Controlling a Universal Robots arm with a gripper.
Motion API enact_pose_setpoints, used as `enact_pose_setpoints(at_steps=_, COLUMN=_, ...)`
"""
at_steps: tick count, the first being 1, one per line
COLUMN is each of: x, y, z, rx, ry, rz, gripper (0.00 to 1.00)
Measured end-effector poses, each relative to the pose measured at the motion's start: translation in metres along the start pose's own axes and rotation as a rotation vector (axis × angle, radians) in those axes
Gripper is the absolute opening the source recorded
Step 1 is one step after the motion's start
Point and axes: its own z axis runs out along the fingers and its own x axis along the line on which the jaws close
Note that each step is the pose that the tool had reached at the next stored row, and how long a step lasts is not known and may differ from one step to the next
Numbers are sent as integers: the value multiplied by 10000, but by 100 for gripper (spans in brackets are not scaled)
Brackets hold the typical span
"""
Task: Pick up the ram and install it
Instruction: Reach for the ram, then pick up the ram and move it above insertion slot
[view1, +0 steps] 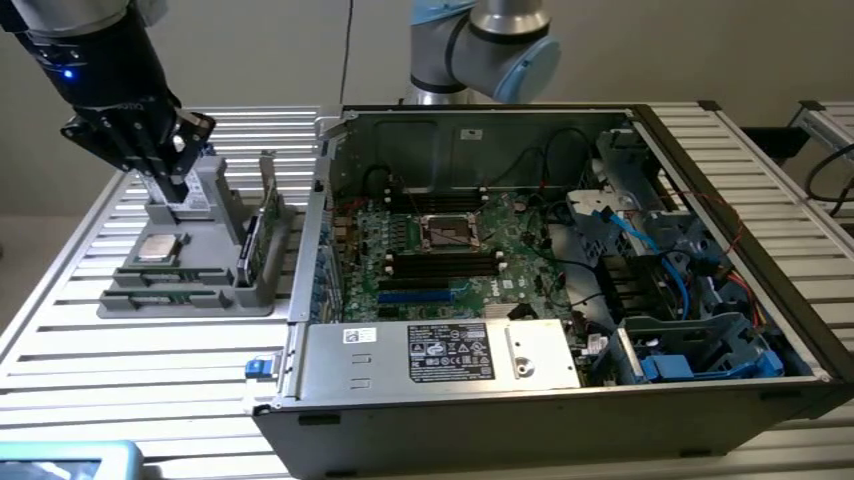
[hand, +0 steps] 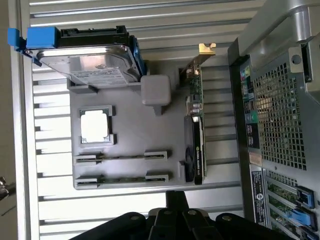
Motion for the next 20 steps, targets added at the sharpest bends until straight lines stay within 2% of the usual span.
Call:
enact_pose_setpoints(at_steps=8, x=318, y=-34, z=89, rx=10, ry=112, rz=6, gripper=11)
enact_pose_setpoints(at_steps=12, x=345, y=0, z=140, rx=15, ry=144, rz=3, gripper=11)
enact_pose_setpoints(at_steps=18, x=362, y=38, z=205, rx=32, ry=150, rz=-89, gripper=11)
enact_pose_setpoints(at_steps=20, x=365, y=38, z=216, rx=38, ry=162, rz=-318, gripper=11)
